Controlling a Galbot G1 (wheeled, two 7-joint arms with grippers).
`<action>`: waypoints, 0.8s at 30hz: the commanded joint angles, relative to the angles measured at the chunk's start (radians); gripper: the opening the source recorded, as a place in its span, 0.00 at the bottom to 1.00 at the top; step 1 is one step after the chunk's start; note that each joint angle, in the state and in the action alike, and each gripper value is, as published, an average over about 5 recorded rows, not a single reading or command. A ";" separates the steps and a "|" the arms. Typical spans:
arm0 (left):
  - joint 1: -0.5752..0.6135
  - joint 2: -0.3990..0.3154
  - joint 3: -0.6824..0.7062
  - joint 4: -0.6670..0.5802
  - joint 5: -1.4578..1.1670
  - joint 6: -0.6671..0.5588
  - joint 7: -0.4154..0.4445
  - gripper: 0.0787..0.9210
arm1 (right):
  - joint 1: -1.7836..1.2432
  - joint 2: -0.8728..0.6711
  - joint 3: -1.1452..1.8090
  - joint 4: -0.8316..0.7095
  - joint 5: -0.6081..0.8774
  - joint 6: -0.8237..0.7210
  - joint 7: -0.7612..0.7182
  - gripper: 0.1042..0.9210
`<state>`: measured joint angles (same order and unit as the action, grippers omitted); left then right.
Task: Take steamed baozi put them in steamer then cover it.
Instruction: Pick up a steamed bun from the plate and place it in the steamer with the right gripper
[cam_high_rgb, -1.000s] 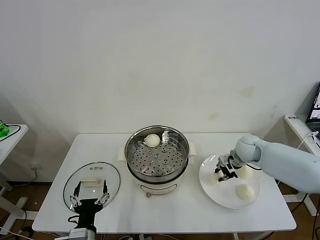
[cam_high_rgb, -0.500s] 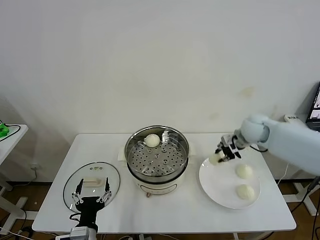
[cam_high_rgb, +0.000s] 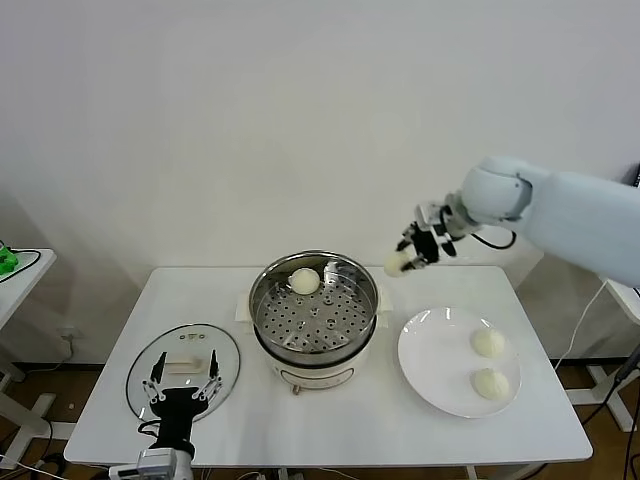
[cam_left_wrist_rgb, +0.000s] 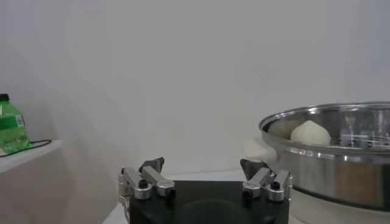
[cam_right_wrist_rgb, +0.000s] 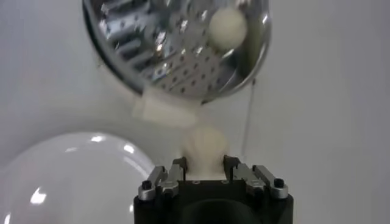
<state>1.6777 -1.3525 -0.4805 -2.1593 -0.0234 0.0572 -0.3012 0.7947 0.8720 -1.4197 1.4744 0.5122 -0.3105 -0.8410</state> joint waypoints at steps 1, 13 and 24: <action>-0.001 0.001 -0.003 -0.001 -0.012 0.000 -0.001 0.88 | 0.100 0.157 -0.042 0.003 0.153 -0.049 0.030 0.38; -0.005 -0.002 -0.023 -0.042 -0.043 0.005 -0.012 0.88 | -0.027 0.435 -0.063 -0.149 0.246 -0.092 0.060 0.38; -0.012 -0.002 -0.031 -0.041 -0.058 0.001 -0.008 0.88 | -0.108 0.518 -0.080 -0.211 0.322 -0.139 0.079 0.38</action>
<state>1.6654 -1.3551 -0.5112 -2.1970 -0.0788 0.0590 -0.3103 0.7143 1.3144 -1.4874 1.2965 0.7830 -0.4311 -0.7699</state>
